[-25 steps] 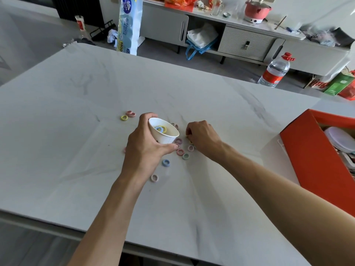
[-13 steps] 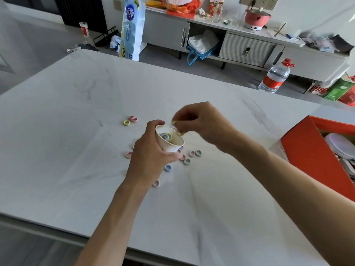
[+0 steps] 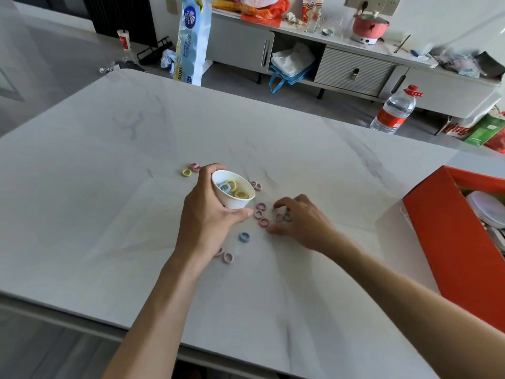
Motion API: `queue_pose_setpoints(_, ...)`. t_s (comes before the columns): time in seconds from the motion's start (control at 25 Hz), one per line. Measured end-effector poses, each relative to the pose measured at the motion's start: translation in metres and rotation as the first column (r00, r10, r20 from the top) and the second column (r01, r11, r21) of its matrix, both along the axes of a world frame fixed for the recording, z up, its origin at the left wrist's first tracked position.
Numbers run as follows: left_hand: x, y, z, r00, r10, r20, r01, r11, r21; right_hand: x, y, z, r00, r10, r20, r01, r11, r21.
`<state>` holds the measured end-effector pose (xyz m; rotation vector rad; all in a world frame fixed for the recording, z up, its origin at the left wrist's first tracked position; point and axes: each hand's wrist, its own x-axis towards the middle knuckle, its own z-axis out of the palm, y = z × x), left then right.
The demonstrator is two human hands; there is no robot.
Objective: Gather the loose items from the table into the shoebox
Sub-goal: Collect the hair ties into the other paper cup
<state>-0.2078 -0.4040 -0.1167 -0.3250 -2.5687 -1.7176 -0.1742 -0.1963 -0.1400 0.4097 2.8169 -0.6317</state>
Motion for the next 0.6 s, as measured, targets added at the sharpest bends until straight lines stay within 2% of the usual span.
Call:
queue_pose_setpoints(0.08,-0.001,-0.001,-0.001,1.0,0.007,0.005,-0.007,1.0,-0.001,0.0,-0.012,-0.013,0.991,0.015,-0.132,-0.021,0.999,-0.046)
queue_pose_setpoints(0.16,-0.001,-0.002,-0.003,1.0,0.005,0.002,-0.005,1.0,-0.003,-0.005,-0.018,-0.017,0.975,0.03,-0.221,-0.031,1.0,-0.002)
queue_pose_setpoints(0.28,-0.002,-0.005,-0.004,1.0,0.001,0.004,-0.001,1.0,-0.001,-0.008,-0.017,-0.016,0.978,0.037,-0.208,-0.032,0.999,0.025)
queue_pose_setpoints(0.44,-0.003,-0.005,-0.004,1.0,-0.011,0.008,0.011,1.0,0.0,-0.008,-0.009,-0.01,0.989,-0.035,-0.143,0.023,0.997,-0.079)
queue_pose_setpoints(0.6,-0.004,-0.007,-0.005,1.0,0.002,0.009,-0.001,1.0,-0.011,-0.009,0.0,0.0,0.97,-0.164,-0.181,0.116,0.961,-0.251)
